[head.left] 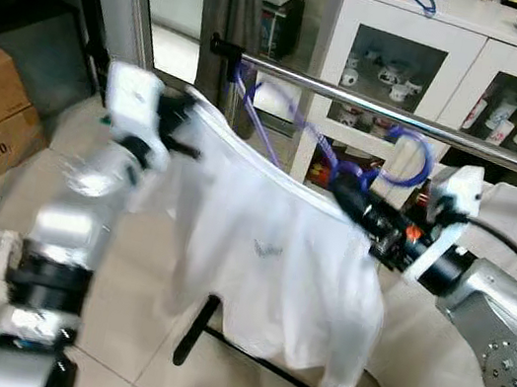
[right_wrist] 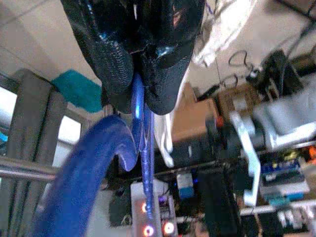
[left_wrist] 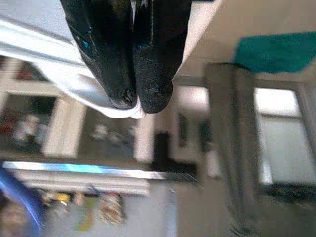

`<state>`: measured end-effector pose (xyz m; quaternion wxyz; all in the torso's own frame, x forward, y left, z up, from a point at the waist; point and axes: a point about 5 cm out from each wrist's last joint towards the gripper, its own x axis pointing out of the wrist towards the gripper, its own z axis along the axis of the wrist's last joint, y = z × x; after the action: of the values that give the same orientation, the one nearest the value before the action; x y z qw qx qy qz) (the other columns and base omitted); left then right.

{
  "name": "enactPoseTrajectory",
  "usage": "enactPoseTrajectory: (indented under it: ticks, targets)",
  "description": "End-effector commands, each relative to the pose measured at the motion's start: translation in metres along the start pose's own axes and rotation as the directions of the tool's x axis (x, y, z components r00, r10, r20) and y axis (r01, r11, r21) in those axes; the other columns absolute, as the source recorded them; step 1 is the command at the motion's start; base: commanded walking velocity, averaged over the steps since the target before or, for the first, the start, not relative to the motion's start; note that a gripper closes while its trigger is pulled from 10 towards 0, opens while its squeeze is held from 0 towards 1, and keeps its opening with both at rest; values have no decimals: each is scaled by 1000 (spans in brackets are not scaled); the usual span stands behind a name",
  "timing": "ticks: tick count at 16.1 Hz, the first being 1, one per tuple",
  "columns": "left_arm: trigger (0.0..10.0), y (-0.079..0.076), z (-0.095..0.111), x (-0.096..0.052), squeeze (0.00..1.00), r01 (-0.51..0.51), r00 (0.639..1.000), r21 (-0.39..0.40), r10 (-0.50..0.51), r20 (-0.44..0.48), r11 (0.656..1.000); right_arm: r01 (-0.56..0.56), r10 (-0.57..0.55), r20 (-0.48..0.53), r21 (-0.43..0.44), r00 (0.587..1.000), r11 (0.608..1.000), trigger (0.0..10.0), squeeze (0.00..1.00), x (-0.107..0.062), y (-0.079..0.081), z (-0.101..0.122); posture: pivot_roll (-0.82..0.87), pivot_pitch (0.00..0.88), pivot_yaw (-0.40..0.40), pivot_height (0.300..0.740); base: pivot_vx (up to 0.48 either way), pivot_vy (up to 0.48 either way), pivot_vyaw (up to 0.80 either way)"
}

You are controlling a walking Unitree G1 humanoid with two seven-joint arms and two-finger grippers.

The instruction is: Hang hanger

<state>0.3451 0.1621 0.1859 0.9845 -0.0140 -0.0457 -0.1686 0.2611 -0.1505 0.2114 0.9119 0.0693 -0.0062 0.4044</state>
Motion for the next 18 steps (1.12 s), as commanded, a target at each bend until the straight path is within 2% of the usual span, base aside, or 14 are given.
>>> enactPoseTrajectory:
  ticks: [1, 2, 3, 5, 6, 7, 9, 10, 11, 12, 14, 16, 17, 18]
  targets:
    - [0, -21, 0, 1, 0, 107, 994, -36, -107, 2, 994, 73, -73, 56, 3, 996, 997, 0, 0, 2, -6, 10, 69, 0, 41, 740, 0, 0, 0]
    - [0, -58, -3, -1, 0, 297, 955, -113, -297, 11, 948, 182, -184, 88, 37, 979, 983, 0, 0, 10, -13, 10, 69, 0, 47, 740, 0, 0, 0]
    - [0, -80, -3, -6, 0, 413, 910, -138, -414, 23, 900, 241, -247, 114, 64, 962, 968, 0, 0, 14, -16, 12, 69, 0, 48, 740, 0, 0, 0]
    - [0, -113, 2, -15, 0, 568, 822, -168, -565, 70, 806, 315, -338, 182, 142, 923, 938, 0, 0, 21, -20, 15, 69, 0, 47, 740, 0, 0, 0]
    - [0, -122, 7, -18, 0, 606, 795, -175, -600, 95, 776, 324, -346, 200, 138, 917, 936, 0, 0, 24, -19, 16, 72, 0, 43, 740, 0, 0, 0]
    - [0, -125, 12, -19, 0, 620, 785, -175, -608, 121, 765, 334, -365, 228, 166, 903, 928, 0, 0, 25, -19, 17, 74, 0, 41, 740, 0, 0, 0]
    - [0, -116, 28, -16, 0, 566, 822, -193, -533, 198, 801, 358, -392, 245, 173, 887, 917, 0, 0, 24, -20, 16, 80, 0, 33, 740, 0, 0, 0]
    - [0, -109, 37, -17, 0, 565, 821, -226, -512, 252, 794, 384, -430, 262, 209, 864, 899, 0, 0, 22, -24, 16, 83, 0, 30, 740, 0, 0, 0]
    - [0, -106, 40, -18, 0, 568, 818, -238, -510, 266, 788, 393, -445, 267, 228, 855, 891, 0, 0, 22, -25, 16, 84, 0, 30, 740, 0, 0, 0]
    - [0, -99, 39, -21, 0, 560, 825, -232, -511, 242, 795, 415, -465, 270, 223, 843, 882, 0, 0, 20, -28, 16, 84, 0, 30, 740, 0, 0, 0]
    - [0, -86, 12, -31, 0, 517, 855, -159, -516, 56, 841, 443, -478, 259, 183, 839, 878, 0, 0, 14, -29, 14, 79, 0, 29, 740, 0, 0, 0]
    - [0, -67, -14, -46, 0, 389, 912, -135, -402, -79, 911, 457, -460, 179, 55, 870, 888, 0, 0, -1, -22, 1, 67, 0, 28, 740, 0, 0, 0]
    - [0, -61, -20, -51, 0, 341, 928, -140, -357, -106, 929, 455, -451, 157, 15, 878, 890, 2275, 0, -8, -17, -3, 61, 0, 27, 740, 0, 0, 0]
    - [0, -47, -33, -68, 0, 227, 956, -137, -248, -159, 964, 425, -424, 32, -80, 905, 901, 10000, 0, -22, -3, -21, 54, 0, 19, 740, 0, 0, 0]
